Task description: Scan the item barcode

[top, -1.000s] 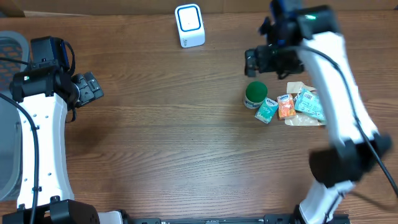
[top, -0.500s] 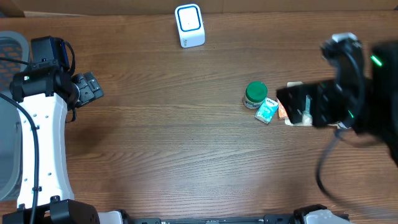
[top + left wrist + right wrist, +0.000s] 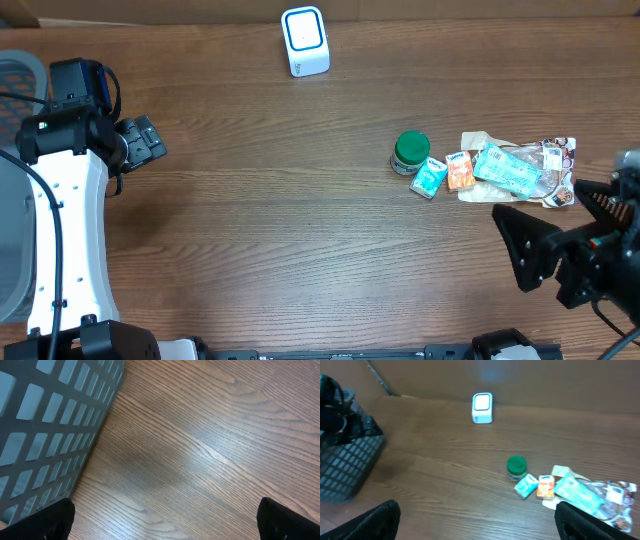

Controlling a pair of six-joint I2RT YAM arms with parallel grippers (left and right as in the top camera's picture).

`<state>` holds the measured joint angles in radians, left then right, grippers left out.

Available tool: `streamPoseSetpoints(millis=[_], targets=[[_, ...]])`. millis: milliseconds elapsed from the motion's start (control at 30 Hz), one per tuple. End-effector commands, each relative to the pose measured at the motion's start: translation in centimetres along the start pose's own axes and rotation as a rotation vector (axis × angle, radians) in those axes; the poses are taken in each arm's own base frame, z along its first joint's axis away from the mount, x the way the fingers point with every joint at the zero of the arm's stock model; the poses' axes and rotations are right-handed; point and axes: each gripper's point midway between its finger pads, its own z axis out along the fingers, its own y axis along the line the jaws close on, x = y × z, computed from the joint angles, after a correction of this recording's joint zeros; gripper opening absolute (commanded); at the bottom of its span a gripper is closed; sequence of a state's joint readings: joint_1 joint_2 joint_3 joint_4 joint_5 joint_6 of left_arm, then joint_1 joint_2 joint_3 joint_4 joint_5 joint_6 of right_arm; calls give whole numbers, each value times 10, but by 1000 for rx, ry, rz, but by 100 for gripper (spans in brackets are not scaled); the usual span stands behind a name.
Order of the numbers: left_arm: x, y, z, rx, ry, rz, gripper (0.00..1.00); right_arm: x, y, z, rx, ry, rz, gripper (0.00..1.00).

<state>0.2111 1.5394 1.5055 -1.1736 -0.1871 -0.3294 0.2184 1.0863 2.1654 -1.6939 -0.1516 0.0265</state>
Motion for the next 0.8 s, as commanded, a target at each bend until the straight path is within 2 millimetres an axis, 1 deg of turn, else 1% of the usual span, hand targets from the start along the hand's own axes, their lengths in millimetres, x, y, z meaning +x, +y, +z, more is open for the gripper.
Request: streamPoseSetpoints(millis=[0, 100, 200, 267, 333, 367, 467, 600, 733, 767], targets=[[-1, -2, -1, 7, -4, 20, 100, -7, -19, 3, 109, -29, 0, 100], [-1, -1, -1, 7, -4, 20, 100, -23, -33, 8, 173, -115, 13, 100], [-1, -1, -1, 7, -4, 20, 100, -36, -41, 15, 198, -219, 17, 100], [-1, -2, -1, 7, -4, 20, 100, -36, -46, 24, 202, -285, 14, 100], [-1, -1, -1, 7, -4, 20, 100, -23, -51, 41, 199, -357, -3, 100], [-1, -1, -1, 7, -4, 20, 99, -13, -54, 53, 195, -408, -9, 100], [-1, -1, -1, 7, -4, 20, 99, 8, -61, 73, 191, -488, -20, 100], [-1, -2, -1, 7, -4, 20, 100, 46, -76, 104, 210, -577, -24, 100], [-1, -1, -1, 7, -4, 20, 100, 80, -87, 125, 216, -686, -32, 100], [-1, -2, -1, 7, -4, 20, 99, 96, -92, 135, 215, -712, -34, 100]])
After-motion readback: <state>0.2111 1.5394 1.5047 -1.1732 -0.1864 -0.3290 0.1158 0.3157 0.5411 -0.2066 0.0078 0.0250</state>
